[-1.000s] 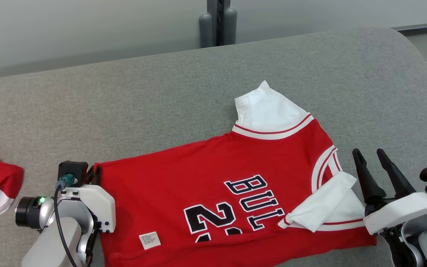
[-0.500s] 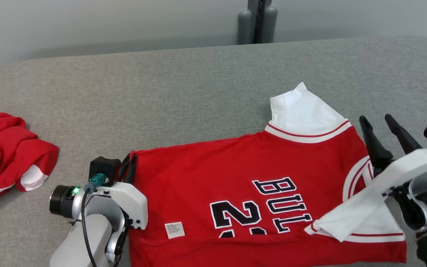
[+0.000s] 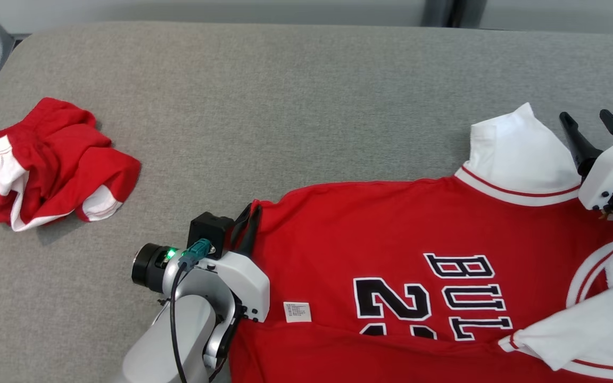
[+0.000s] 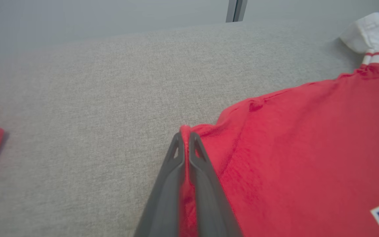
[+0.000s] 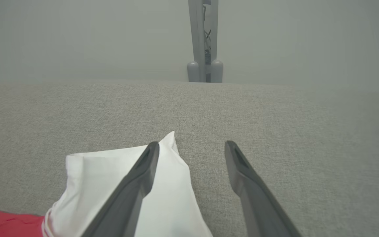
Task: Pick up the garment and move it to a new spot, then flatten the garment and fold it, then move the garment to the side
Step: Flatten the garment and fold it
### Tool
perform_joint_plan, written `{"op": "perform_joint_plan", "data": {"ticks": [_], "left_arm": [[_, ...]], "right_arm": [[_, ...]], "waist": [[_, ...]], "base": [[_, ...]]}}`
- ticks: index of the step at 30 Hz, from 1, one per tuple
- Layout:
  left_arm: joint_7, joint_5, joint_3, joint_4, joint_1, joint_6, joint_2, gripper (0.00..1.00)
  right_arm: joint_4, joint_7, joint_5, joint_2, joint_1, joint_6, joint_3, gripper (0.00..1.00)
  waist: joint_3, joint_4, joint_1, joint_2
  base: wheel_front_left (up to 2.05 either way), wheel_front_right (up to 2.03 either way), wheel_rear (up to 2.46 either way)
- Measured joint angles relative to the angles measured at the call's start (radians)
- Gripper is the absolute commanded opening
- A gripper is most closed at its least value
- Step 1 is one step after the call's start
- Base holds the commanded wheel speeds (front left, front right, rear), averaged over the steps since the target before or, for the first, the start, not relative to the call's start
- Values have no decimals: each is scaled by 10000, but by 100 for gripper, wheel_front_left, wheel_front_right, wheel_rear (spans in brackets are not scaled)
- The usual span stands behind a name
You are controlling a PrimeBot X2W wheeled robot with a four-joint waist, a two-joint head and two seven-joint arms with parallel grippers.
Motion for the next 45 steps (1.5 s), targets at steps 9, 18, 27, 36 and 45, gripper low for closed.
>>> {"op": "perform_joint_plan", "data": {"ticks": [9, 18, 27, 36, 45], "left_arm": [[-178, 46, -244, 31, -342, -94, -318, 0], [-265, 44, -376, 92, -592, -157, -422, 0], [-307, 25, -447, 130, -714, -155, -495, 0], [-359, -67, -464, 316, -805, -153, -495, 0], [-380, -247, -307, 579, -802, -109, -219, 0]], "right_arm": [[1386, 13, 520, -326, -1185, 0, 897, 100], [2215, -48, 1011, -508, -1822, 2, 1699, 100], [2577, -184, 1563, -514, -2132, 0, 2376, 0], [2642, -757, 2021, -608, -2192, 2, 2945, 0], [2456, -1774, 2587, -569, -2113, 2, 3396, 0]], "waist": [[676, 847, 0, 0], [1033, 1153, 0, 0], [1192, 1166, 0, 0], [1116, 1081, -1, 0], [669, 708, 0, 0]], "base": [[0, 0, 0], [0, 0, 0], [0, 0, 0], [0, 0, 0], [0, 0, 0]]}}
